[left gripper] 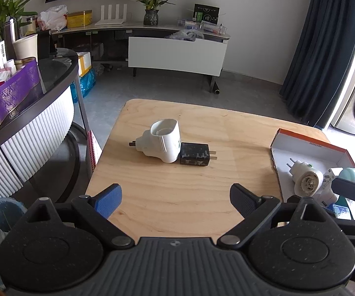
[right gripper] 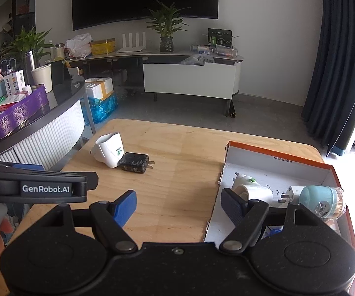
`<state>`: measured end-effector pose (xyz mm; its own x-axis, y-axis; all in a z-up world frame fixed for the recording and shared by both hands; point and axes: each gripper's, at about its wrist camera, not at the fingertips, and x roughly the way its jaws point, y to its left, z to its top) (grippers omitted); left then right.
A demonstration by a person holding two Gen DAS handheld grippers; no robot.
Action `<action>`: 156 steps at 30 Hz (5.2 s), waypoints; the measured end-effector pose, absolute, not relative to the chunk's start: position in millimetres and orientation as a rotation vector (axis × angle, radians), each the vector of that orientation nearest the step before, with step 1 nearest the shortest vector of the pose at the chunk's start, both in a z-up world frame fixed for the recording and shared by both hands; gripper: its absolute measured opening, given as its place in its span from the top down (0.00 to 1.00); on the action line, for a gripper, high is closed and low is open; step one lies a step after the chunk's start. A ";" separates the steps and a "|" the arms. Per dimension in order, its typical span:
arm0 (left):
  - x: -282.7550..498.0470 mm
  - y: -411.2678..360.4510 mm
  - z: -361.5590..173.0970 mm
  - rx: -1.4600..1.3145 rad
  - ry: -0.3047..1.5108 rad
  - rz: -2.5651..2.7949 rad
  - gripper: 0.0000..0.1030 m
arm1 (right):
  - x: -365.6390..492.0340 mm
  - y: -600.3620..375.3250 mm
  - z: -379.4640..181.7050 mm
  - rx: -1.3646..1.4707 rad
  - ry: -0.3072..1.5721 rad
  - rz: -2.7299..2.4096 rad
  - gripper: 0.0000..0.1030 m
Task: Organize rigid objects
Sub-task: 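Withdraw both open tools from the box toward the plug adapter and charger, then grasp the white plug adapter with left tool while right tool grasps the black charger, then carry the white adapter and black charger in both tools over the open box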
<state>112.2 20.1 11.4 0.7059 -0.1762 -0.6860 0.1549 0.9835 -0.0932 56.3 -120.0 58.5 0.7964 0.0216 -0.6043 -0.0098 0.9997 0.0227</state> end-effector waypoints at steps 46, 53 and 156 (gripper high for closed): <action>172.4 48.3 -1.6 -0.079 0.692 -0.155 0.17 | 163.8 -94.3 16.1 0.089 0.753 0.180 0.14; 152.3 64.3 8.8 -0.108 0.663 -0.116 0.17 | 206.8 -68.9 -10.3 -0.012 0.751 0.208 0.14; 30.1 -109.3 31.8 0.078 0.614 -0.570 0.17 | -75.6 -265.2 82.2 0.199 0.534 -0.238 0.34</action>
